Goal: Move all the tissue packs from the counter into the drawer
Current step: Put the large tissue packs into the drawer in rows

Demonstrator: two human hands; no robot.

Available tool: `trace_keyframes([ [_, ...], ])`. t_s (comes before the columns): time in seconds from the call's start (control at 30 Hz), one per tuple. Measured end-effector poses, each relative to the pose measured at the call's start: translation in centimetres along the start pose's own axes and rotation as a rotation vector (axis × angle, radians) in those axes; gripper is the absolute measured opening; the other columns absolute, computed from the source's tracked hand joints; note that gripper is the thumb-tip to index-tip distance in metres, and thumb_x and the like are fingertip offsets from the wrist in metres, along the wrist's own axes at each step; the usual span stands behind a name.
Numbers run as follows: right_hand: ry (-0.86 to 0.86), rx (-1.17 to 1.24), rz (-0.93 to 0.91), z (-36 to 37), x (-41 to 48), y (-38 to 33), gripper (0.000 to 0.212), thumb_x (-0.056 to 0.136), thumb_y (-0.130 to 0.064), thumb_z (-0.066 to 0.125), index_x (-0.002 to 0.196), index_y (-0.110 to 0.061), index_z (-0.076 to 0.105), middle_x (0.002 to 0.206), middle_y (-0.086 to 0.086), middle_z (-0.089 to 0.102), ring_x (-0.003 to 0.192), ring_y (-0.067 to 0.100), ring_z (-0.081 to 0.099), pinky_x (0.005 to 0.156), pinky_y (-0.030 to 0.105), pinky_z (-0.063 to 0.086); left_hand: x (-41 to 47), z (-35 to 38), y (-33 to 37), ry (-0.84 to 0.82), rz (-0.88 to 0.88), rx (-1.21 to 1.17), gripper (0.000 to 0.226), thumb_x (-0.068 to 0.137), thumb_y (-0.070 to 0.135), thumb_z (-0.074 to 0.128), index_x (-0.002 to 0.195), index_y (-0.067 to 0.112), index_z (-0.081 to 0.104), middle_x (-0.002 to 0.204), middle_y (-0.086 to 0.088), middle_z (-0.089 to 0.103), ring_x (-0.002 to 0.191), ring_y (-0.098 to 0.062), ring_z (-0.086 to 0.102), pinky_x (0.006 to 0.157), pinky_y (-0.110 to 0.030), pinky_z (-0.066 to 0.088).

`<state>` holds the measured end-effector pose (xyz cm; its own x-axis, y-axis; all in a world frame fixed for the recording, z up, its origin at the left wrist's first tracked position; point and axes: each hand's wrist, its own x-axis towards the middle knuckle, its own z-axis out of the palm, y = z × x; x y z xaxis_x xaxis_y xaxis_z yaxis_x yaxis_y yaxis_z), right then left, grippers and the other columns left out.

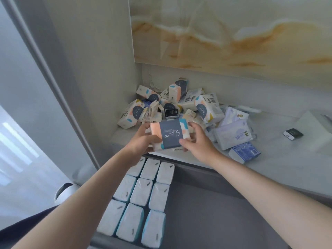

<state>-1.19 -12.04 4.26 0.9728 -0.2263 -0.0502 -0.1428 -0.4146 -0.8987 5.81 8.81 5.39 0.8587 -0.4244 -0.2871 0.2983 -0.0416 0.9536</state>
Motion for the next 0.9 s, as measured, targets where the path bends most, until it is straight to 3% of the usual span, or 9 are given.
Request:
trace_keyframes([
  [0.1, -0.097, 0.027, 0.081, -0.6, -2.4, 0.5, 0.052, 0.084, -0.021, 0.073, 0.128, -0.031, 0.046, 0.105, 0.002, 0.067, 0.07, 0.013, 0.067, 0.058, 0.022, 0.05, -1.7, 0.7, -0.9, -0.081, -0.004, 0.113, 0.054, 0.082, -0.008, 0.061, 0.125, 0.021, 0.044, 0.116, -0.014, 0.065, 0.096, -0.027, 0.066, 0.075, -0.035, 0.054],
  [0.17, -0.167, 0.025, 0.081, -0.9, -3.6, 0.7, 0.033, 0.082, -0.011, 0.074, 0.112, -0.017, 0.061, 0.096, 0.005, 0.068, 0.063, 0.011, 0.061, 0.056, 0.025, 0.051, -2.5, 0.8, -1.7, -0.111, 0.002, 0.24, 0.054, 0.081, -0.009, 0.063, 0.119, 0.024, 0.043, 0.115, -0.016, 0.061, 0.095, -0.027, 0.064, 0.076, -0.036, 0.057],
  [0.23, -0.252, -0.042, 0.079, -1.1, -4.4, 1.1, 0.038, 0.076, -0.009, 0.079, 0.109, -0.015, 0.061, 0.091, 0.005, 0.068, 0.062, 0.016, 0.063, 0.059, 0.031, 0.055, -3.1, 0.7, -2.3, -0.155, 0.002, 0.475, 0.06, 0.078, -0.004, 0.071, 0.116, 0.031, 0.041, 0.115, -0.012, 0.061, 0.098, -0.027, 0.064, 0.079, -0.038, 0.059],
  [0.37, -0.426, -0.566, 0.069, -1.4, -5.9, 1.9, 0.044, 0.067, -0.028, 0.083, 0.09, -0.03, 0.046, 0.086, -0.01, 0.058, 0.068, 0.009, 0.058, 0.06, 0.027, 0.049, -4.4, 0.8, -4.8, -0.295, 0.011, 1.096, 0.069, 0.075, 0.025, 0.081, 0.131, 0.03, 0.04, 0.121, 0.007, 0.056, 0.105, -0.016, 0.059, 0.088, -0.031, 0.053],
  [0.53, -0.579, -0.985, 0.164, -0.6, -6.8, 4.5, 0.056, 0.071, -0.037, 0.08, 0.116, -0.022, 0.05, 0.112, 0.003, 0.062, 0.095, 0.024, 0.062, 0.074, 0.038, 0.055, -6.0, 2.7, -8.1, -0.295, 0.303, 1.531, 0.035, 0.084, 0.024, 0.066, 0.113, 0.021, 0.046, 0.111, 0.002, 0.058, 0.104, -0.021, 0.055, 0.085, -0.029, 0.044],
  [0.63, -0.527, -1.079, 0.142, 0.6, -7.3, 7.0, 0.06, 0.079, -0.037, 0.076, 0.126, -0.015, 0.044, 0.119, 0.007, 0.061, 0.104, 0.029, 0.06, 0.072, 0.034, 0.045, -6.6, 4.0, -9.9, -0.536, 0.433, 1.753, 0.017, 0.088, 0.028, 0.057, 0.104, 0.026, 0.064, 0.11, 0.004, 0.062, 0.109, -0.021, 0.052, 0.096, -0.034, 0.041],
  [0.7, -0.468, -1.051, 0.138, 1.5, -7.4, 8.5, 0.058, 0.082, -0.036, 0.073, 0.127, -0.015, 0.042, 0.121, 0.007, 0.059, 0.106, 0.03, 0.061, 0.072, 0.034, 0.044, -6.9, 4.7, -11.4, -0.697, 0.492, 1.931, 0.026, 0.087, 0.036, 0.055, 0.106, 0.03, 0.072, 0.11, 0.005, 0.063, 0.113, -0.025, 0.046, 0.101, -0.041, 0.037],
  [0.8, -0.377, -0.988, 0.143, 2.5, -7.2, 10.2, 0.053, 0.084, -0.036, 0.069, 0.124, -0.016, 0.041, 0.123, 0.008, 0.058, 0.109, 0.032, 0.061, 0.071, 0.034, 0.043, -6.7, 5.3, -13.2, -0.803, 0.583, 2.063, 0.04, 0.083, 0.059, 0.054, 0.112, 0.038, 0.073, 0.13, 0.001, 0.055, 0.128, -0.03, 0.03, 0.117, -0.049, 0.013],
  [0.9, -0.341, -0.975, 0.13, 3.2, -7.0, 11.2, 0.052, 0.085, -0.034, 0.067, 0.126, -0.017, 0.039, 0.124, 0.009, 0.056, 0.109, 0.033, 0.061, 0.07, 0.035, 0.042, -6.4, 5.6, -13.7, -0.87, 0.683, 2.197, 0.056, 0.081, 0.072, 0.048, 0.104, 0.031, 0.077, 0.14, -0.006, 0.047, 0.139, -0.032, 0.018, 0.115, -0.056, -0.017],
])
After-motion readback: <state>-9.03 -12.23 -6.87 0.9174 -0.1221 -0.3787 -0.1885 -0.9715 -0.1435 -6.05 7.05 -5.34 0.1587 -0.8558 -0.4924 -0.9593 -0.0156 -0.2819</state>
